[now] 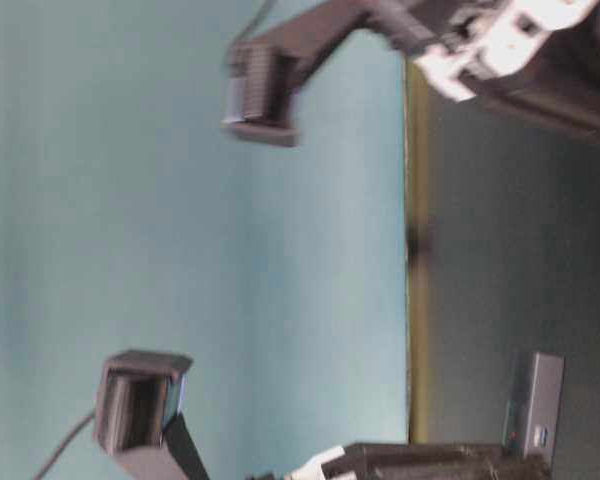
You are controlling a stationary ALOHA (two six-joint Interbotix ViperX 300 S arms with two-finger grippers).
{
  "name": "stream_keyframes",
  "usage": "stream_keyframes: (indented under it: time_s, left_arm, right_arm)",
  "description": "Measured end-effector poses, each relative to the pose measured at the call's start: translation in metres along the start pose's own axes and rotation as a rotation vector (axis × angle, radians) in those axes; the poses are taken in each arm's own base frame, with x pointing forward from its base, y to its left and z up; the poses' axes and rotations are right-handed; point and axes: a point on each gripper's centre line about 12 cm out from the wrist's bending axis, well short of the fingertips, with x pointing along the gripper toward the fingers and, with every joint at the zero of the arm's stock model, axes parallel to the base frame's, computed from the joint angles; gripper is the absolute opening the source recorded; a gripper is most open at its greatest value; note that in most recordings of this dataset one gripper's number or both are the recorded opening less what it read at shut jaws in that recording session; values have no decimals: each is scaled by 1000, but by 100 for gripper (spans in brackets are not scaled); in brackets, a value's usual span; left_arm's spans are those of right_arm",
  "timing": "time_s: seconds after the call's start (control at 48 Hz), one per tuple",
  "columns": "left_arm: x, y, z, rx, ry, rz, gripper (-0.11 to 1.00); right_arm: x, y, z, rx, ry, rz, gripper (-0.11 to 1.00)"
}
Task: Insert the LAN cable into the hub.
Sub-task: 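Lift hub and plug, bring them toward each other above table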
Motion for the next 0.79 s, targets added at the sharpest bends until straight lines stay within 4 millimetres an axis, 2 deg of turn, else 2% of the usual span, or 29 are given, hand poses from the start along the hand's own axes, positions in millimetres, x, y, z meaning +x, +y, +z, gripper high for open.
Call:
stream_keyframes:
  time_s: [0.125, 0.292, 0.792]
  left_arm:
    - [2, -1, 6, 17, -8, -1, 30]
    - [4, -1, 10, 38, -12, -1, 30]
    - [8, -1, 12, 46, -8, 1, 30]
  right_arm:
    - [1, -4, 17, 11, -36, -6, 13]
    - [4, -6, 29, 17, -60, -10, 13]
    - [8, -2, 35, -7, -73, -2, 13]
